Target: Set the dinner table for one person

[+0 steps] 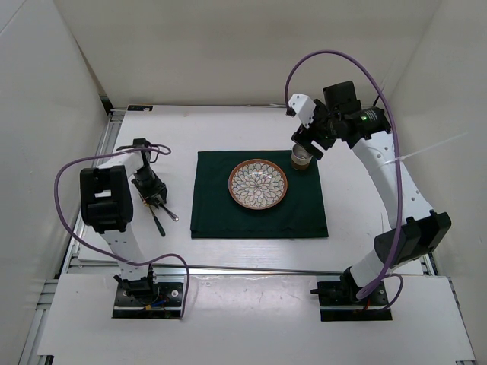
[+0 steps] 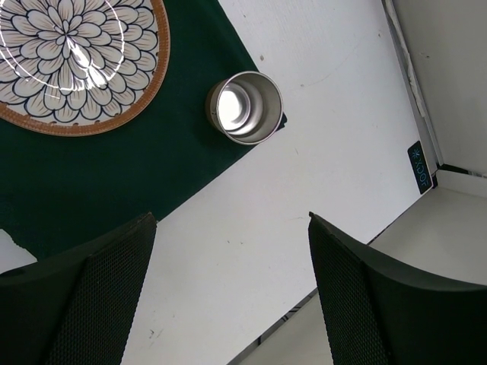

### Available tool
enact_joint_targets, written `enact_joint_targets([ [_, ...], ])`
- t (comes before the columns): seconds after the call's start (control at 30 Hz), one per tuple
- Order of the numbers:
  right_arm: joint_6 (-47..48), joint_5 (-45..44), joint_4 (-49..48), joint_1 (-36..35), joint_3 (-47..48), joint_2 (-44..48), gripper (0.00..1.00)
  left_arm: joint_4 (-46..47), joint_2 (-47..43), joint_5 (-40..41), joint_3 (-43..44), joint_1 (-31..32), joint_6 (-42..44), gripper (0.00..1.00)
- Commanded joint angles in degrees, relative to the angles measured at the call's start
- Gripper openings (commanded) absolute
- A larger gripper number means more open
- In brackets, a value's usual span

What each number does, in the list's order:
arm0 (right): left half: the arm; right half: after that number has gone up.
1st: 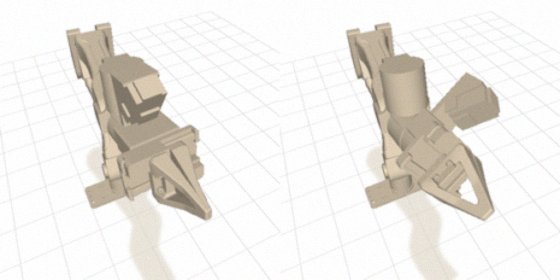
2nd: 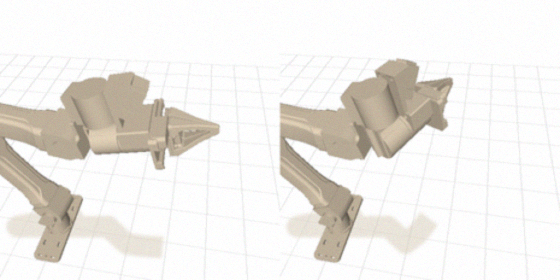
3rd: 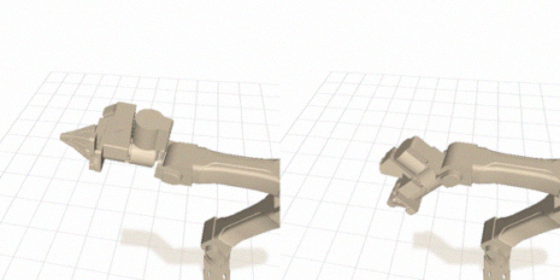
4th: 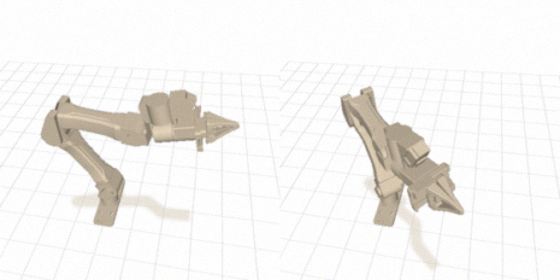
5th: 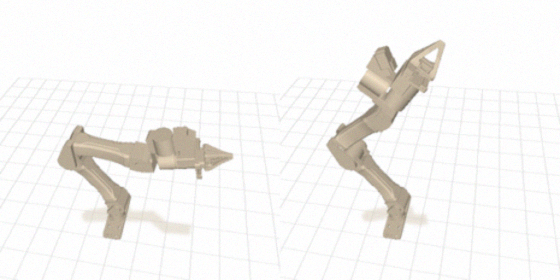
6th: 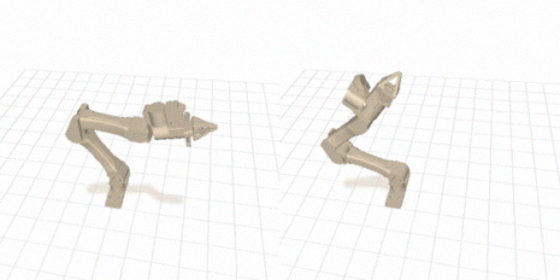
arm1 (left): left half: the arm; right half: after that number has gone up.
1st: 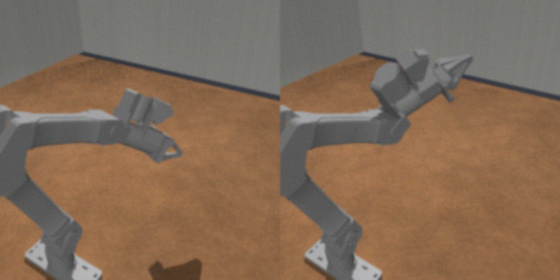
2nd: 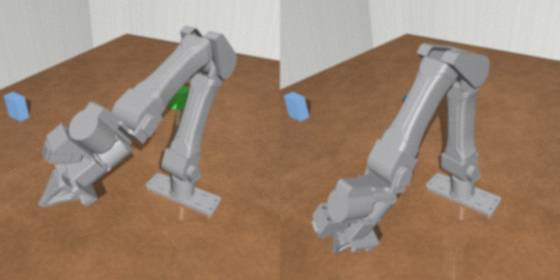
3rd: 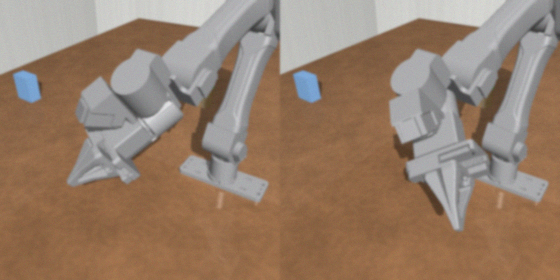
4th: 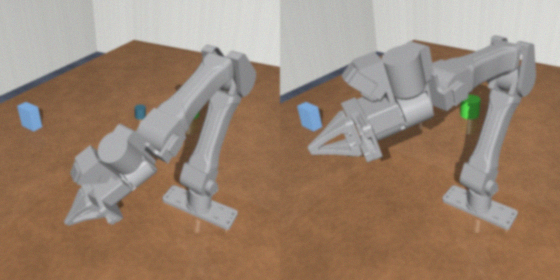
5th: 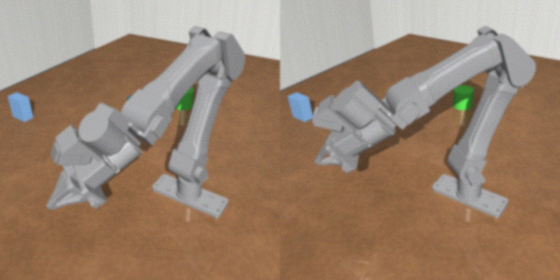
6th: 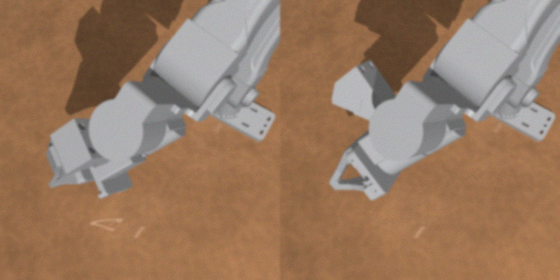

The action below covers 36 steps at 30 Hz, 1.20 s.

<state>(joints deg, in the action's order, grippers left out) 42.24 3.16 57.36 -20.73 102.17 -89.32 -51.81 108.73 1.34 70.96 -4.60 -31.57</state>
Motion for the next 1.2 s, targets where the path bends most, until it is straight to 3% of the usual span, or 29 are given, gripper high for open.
enact_joint_targets([
  [0.0,-0.75,0.62,0.91,0.16,3.12,0.55,0.85,6.11,2.63,0.95,0.94,0.03,-0.77,0.42],
  [0.07,-0.75,0.01,0.91,0.16,3.82,0.55,0.85,6.11,3.33,0.94,1.55,1.08,-0.77,0.30],
  [0.33,-1.45,-1.84,1.44,0.16,4.35,1.60,0.85,6.11,4.04,2.25,1.02,2.32,-0.77,0.26],
  [0.37,-1.46,-1.84,1.44,0.16,4.35,1.60,0.85,6.11,4.04,2.78,1.02,2.32,0.01,0.22],
  [0.53,-2.69,-2.46,1.44,0.16,4.35,1.60,0.85,6.64,10.18,4.53,10.66,2.32,2.91,0.10],
  [0.63,-2.69,-2.46,1.44,0.16,4.35,2.13,0.85,7.16,13.17,5.34,17.60,2.32,4.41,0.10],
  [0.7,-2.17,-2.46,1.44,0.16,4.35,2.13,0.85,7.16,13.88,6.39,20.44,2.32,4.94,0.14],
  [0.8,-2.16,-2.46,1.44,0.16,4.35,2.13,0.85,6.55,14.58,4.38,21.85,2.32,6.34,0.28],
  [0.93,-2.69,-2.46,1.44,0.16,4.35,2.66,0.85,5.93,11.25,1.48,16.42,2.32,6.35,0.46],
  [1.17,-3.22,-1.93,1.44,0.16,6.02,2.66,0.85,7.08,8.08,-0.73,9.56,2.84,5.21,0.47],
])
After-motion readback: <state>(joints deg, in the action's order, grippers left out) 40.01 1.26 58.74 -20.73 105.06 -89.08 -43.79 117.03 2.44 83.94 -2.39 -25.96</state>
